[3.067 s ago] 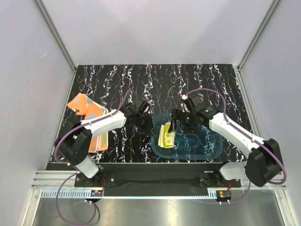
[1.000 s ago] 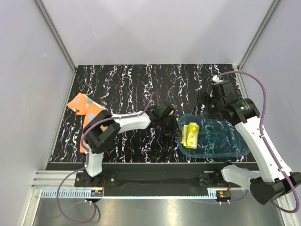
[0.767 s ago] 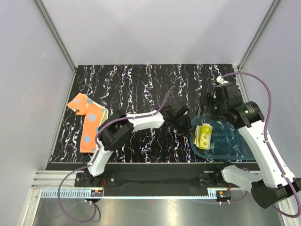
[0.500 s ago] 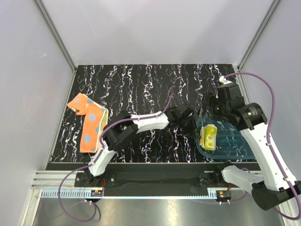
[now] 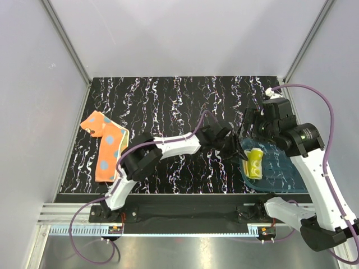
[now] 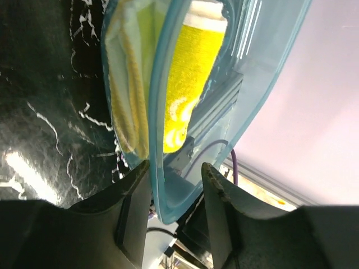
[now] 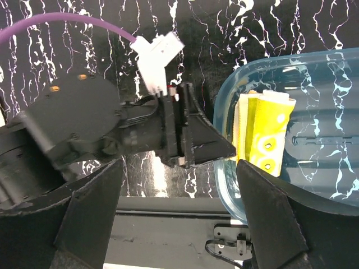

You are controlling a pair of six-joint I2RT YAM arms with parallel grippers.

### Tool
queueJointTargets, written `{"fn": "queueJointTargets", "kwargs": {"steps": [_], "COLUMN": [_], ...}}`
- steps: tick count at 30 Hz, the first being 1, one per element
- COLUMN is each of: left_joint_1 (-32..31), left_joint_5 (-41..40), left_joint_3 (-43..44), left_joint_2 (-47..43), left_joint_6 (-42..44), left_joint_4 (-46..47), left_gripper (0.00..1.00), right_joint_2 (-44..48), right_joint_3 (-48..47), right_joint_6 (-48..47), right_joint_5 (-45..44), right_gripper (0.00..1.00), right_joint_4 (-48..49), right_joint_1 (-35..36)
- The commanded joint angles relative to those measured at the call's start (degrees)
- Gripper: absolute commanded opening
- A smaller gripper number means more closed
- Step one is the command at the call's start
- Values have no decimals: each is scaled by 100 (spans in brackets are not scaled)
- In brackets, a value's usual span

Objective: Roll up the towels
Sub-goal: Place the rolled towel into the container

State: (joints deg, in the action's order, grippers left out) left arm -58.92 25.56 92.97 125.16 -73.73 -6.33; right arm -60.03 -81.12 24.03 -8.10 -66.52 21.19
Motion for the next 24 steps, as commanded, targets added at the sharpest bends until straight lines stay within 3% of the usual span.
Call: {"fn": "queueJointTargets", "kwargs": {"steps": [1,10,12,17,19,24], "left_joint_1": [64,1179,1513,2250,2585,4018], "left_joint_5": [116,-279,-577,-2729,-3230,-3207], "left_joint_3": [-103,-2300,-2371,-2616,-3062,-4023], "left_joint_2": [-808,-3075,-3620,-4823,-5106,-5705], "left_joint_6": [183,1000,1638,2872,3189,3918], "left_joint_4": [124,-429,-1332,-4028,-4463,-4711], "left_gripper": [45,49,49,55,59,63], "right_joint_2": [114,26,-9,9,9,-70], "right_joint_3": [-281,-238,-176,149,324,658], "right_joint_6": [67,-30,-30,-13,-13,23], "right_joint_5": [-131,273,448,678,783,1204], "right_gripper": [89,97,98,99,99,100], "right_joint_4": [-107,-2,86,271,341,605], "right_joint_1": [-45,-45,-36,-45,-45,-45]}}
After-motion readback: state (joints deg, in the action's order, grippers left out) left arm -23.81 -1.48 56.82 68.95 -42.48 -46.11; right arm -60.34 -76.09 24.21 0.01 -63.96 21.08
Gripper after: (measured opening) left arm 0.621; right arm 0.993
